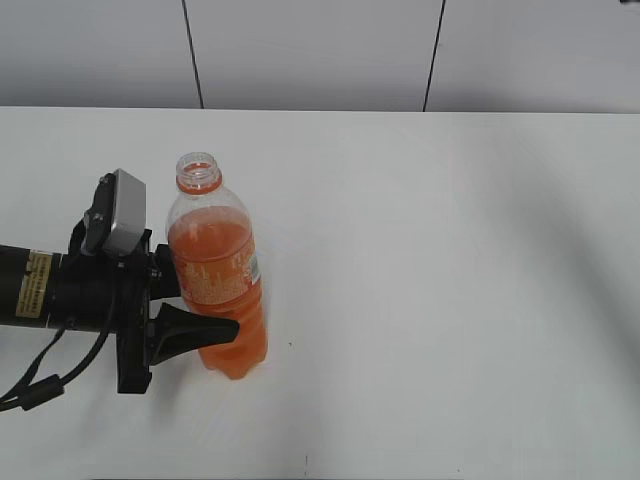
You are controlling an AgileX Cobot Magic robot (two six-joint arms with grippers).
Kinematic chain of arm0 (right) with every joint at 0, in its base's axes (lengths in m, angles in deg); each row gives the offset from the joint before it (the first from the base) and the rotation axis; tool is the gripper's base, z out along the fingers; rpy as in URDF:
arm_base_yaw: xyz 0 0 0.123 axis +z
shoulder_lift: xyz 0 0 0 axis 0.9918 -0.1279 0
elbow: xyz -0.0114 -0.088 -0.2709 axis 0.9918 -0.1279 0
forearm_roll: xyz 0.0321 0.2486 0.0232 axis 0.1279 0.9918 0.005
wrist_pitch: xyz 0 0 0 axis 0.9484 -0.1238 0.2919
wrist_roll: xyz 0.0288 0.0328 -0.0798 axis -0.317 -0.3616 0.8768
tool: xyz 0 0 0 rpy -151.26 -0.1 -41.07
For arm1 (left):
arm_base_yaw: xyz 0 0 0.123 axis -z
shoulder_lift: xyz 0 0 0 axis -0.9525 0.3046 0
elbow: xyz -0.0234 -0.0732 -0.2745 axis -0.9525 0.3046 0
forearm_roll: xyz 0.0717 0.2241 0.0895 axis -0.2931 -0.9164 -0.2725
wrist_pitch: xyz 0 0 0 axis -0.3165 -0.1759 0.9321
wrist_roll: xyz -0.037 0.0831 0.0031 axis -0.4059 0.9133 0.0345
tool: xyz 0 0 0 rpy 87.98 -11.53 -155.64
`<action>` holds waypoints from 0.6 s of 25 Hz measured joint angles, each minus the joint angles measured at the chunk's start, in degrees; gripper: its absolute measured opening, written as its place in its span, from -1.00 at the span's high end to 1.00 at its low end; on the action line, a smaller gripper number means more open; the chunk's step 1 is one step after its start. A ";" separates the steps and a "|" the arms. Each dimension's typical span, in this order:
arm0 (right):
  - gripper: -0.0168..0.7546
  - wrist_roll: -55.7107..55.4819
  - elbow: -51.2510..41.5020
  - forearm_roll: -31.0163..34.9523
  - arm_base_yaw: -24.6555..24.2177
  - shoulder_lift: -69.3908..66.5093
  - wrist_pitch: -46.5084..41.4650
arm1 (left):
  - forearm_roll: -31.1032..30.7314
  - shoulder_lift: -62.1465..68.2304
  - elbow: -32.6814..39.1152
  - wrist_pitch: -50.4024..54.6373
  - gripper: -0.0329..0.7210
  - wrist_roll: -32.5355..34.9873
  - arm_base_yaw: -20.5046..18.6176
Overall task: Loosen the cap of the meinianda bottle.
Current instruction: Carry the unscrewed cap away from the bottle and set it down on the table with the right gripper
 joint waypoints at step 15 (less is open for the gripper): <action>0.26 0.13 -36.76 7.84 -5.11 6.05 22.84 | 0.11 0.00 0.00 -0.05 -0.06 0.00 0.00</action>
